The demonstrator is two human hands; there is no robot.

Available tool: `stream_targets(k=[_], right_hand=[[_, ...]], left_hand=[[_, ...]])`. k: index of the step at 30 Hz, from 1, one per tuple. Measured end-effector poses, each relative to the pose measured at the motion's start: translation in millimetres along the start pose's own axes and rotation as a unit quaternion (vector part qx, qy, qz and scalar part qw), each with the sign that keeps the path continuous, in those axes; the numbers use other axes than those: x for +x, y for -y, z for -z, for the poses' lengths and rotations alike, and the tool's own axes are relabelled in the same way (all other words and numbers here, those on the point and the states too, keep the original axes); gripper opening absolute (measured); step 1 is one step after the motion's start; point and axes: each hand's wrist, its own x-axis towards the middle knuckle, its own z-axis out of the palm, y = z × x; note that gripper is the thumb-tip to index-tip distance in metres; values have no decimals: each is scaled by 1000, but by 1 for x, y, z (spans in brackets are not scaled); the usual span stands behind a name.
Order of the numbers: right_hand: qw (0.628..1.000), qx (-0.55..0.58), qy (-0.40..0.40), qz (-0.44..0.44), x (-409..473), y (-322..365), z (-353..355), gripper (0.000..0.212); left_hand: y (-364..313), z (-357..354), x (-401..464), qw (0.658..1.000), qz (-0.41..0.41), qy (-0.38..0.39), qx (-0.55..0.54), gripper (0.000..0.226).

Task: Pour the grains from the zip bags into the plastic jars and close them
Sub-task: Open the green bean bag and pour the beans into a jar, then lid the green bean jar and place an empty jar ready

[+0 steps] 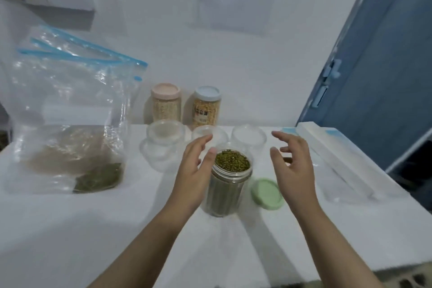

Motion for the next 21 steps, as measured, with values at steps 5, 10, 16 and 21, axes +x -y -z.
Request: stream_targets(k=[5, 10, 16, 21], right_hand=[[947, -189, 230, -124, 4, -98, 19, 39], [892, -288, 328, -117, -13, -124, 17, 59], [893, -323, 309, -54, -17, -134, 16, 65], [948, -199, 238, -76, -19, -124, 17, 71]], left_hand=[[14, -31, -13, 999, 32, -34, -19, 40], [14, -39, -16, 997, 38, -64, -34, 39], [16, -45, -20, 995, 44, -80, -29, 47], [12, -43, -23, 996, 51, -66, -17, 43]])
